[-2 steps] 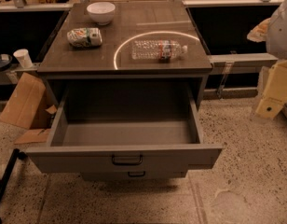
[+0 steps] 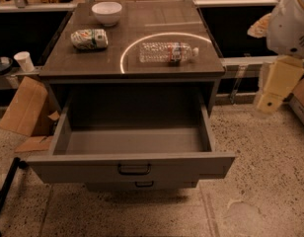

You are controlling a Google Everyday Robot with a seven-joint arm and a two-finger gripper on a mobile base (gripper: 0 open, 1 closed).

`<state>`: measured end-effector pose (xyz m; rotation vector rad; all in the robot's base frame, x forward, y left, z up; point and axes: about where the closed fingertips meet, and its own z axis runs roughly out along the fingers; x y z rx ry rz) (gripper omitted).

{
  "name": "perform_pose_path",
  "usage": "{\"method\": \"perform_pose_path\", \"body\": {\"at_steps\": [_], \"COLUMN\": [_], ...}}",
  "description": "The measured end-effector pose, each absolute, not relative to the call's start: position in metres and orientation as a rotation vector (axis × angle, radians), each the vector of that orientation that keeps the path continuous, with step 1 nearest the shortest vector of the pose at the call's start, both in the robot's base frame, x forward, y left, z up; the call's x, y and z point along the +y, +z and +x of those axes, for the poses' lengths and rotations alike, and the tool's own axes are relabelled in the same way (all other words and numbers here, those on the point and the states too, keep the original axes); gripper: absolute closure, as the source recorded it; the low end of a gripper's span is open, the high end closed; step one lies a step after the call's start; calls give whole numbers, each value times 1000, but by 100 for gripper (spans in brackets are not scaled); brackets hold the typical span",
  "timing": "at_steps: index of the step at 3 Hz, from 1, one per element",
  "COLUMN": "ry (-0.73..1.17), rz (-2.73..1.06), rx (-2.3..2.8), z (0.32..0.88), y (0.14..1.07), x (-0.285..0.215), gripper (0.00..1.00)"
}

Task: Place water bottle into top drawer

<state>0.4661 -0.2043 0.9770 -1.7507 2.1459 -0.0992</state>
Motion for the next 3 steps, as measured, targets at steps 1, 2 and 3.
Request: {"method": "perform_pose_path", "body": {"at_steps": [1, 2, 3], "ry": [-56, 1, 1], "rz": [-1792, -1809, -1809], "rx": [2026, 1983, 1983], "z": [529, 573, 573], "y": [964, 945, 945], "x": [-170, -144, -144], "gripper": [0, 0, 0]}}
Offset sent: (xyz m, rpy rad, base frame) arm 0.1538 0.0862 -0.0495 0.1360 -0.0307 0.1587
